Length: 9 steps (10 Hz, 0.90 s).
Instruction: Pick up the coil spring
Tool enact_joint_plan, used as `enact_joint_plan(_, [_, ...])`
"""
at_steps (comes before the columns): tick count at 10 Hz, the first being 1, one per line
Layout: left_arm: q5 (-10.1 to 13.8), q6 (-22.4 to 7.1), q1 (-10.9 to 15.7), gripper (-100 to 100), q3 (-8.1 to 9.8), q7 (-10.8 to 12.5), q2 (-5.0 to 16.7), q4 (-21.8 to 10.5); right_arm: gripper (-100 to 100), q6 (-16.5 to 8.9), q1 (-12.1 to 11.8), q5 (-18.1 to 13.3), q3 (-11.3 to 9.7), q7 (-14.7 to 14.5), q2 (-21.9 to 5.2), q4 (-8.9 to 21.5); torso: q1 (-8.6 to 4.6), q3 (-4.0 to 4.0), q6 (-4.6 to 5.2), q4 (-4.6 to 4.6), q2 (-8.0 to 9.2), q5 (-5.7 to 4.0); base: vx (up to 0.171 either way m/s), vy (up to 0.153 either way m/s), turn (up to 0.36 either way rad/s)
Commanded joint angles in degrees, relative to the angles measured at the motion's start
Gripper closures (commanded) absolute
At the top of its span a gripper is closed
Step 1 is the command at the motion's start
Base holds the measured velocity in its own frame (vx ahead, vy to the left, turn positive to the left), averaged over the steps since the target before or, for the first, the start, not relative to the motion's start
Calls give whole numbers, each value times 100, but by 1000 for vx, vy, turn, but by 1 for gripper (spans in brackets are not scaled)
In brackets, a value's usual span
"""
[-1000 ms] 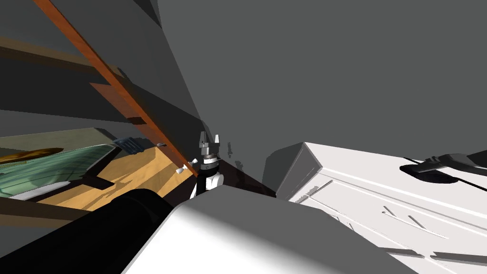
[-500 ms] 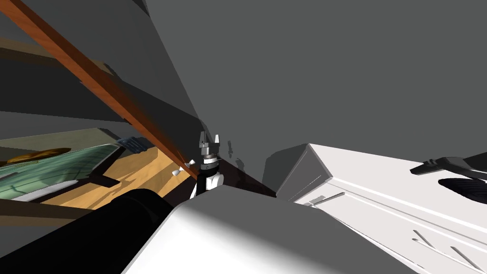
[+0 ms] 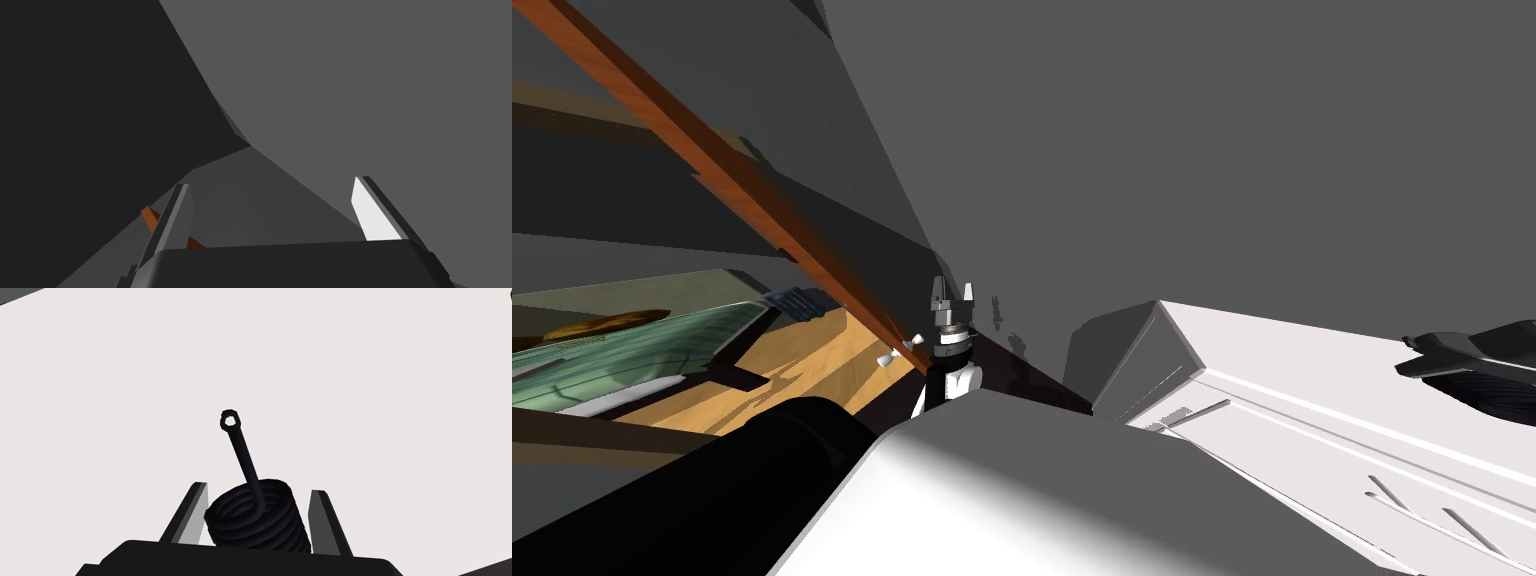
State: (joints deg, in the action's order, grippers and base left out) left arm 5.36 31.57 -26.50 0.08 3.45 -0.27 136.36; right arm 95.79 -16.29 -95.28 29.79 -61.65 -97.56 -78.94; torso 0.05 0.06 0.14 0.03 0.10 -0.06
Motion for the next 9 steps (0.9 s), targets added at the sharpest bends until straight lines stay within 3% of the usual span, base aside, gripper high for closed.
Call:
enact_joint_plan(1, [0, 0, 0, 0, 0, 0, 0, 0, 100, 0, 0, 0, 0, 0, 0, 0, 0, 0, 0, 0, 0, 0, 0, 0, 0])
enact_joint_plan(3, [0, 0, 0, 0, 0, 0, 0, 0, 100, 0, 0, 0, 1, 2, 1, 1, 0, -1, -1, -1, -1, 0, 0, 0, 0])
enact_joint_plan(4, [0, 0, 0, 0, 0, 0, 0, 0, 0, -1, 1, 0, 1, 3, 1, 2, 0, -1, -1, -1, -1, 0, 0, 0, 0])
enact_joint_plan(5, [0, 0, 0, 0, 0, 0, 0, 0, 100, 170, 67, 16, 93, -92, -63, 102, 0, -1, -1, -1, -1, 0, 28, 14, -47])
enact_joint_plan(7, [0, 0, -1, 0, 0, 0, 0, 0, 100, 315, 117, 20, 180, -162, -108, 165, 11, -6, 0, -2, -11, 5, 37, 20, -42])
enact_joint_plan(8, [0, 0, 0, 0, 0, 0, 0, 0, 100, 248, 101, 21, 142, -134, -93, 148, 13, -6, -1, -3, -11, 6, 13, 8, -7])
enact_joint_plan(9, [0, 0, 0, 0, 0, 0, 0, 0, 0, 268, 105, 21, 152, -144, -96, 154, 8, -6, -3, -4, -8, 3, 0, 0, 0])
